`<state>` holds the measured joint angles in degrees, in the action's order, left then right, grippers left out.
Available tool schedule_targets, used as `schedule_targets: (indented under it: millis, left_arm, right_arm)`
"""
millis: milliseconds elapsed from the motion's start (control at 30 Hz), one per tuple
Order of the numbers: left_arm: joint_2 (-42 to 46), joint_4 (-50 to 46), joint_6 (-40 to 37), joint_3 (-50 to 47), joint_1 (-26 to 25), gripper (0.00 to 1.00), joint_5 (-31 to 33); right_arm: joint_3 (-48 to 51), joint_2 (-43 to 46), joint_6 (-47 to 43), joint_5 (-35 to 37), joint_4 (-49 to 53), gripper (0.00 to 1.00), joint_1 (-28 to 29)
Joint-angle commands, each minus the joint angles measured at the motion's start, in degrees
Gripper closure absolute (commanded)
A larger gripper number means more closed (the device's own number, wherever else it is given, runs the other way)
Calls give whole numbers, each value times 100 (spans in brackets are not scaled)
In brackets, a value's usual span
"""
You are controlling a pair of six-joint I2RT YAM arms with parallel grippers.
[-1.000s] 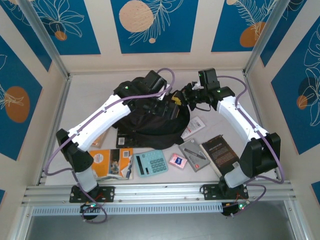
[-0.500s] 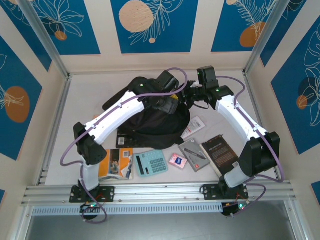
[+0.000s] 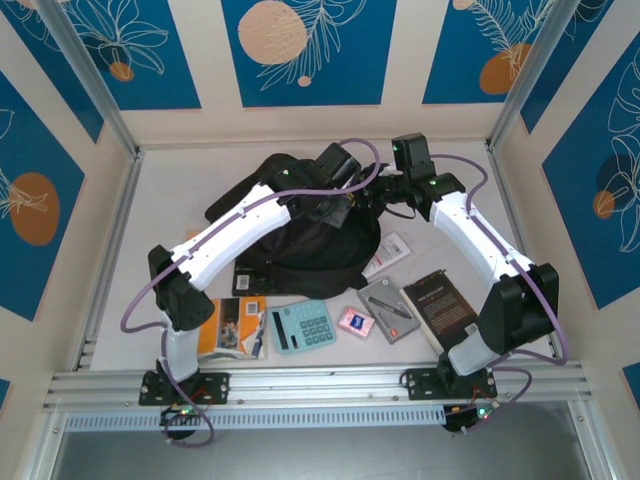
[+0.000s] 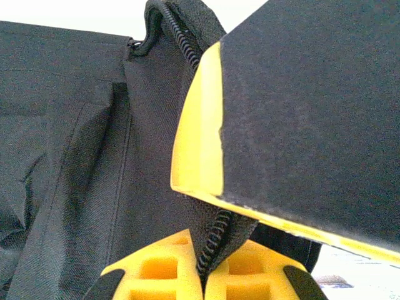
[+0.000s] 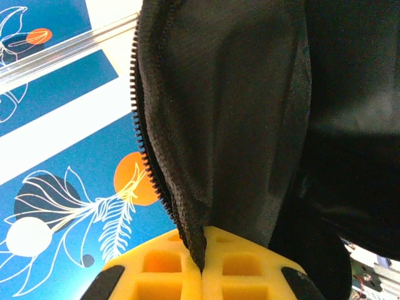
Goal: Pack the student bag
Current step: Open the student bag at the center of the table.
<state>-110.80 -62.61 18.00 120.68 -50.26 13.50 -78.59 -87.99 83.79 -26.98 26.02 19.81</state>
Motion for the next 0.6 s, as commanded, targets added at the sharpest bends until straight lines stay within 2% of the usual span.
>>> schedule_targets:
  millis: [0,133,233,333,467,567]
  left_arm:
    - [220,-163,-56,131,66,100,-190]
    - [460,-84,147,-7,273,100,-400]
    - [841,314,385,-438,569,100,-838]
    - [1156,668,791,-849,903,100,-1205]
    - [1395,1017,1277,-1114,1232,100,-1613]
    - [1538,1216,1386,-1170,1320,100,-1679]
  right_arm:
    - [-37,209,-228,-96,248,89,17]
    - [-303,413,-902,524,1049,63,-49]
    - [-288,710,-1322,917,1370,52,-165]
    - [-142,1050,-1699,1124,1412,47,-284]
    - [11,1439,-2586,1523,1810,47,-261]
    - [397,1792,-3171,1854,2117,47,-93]
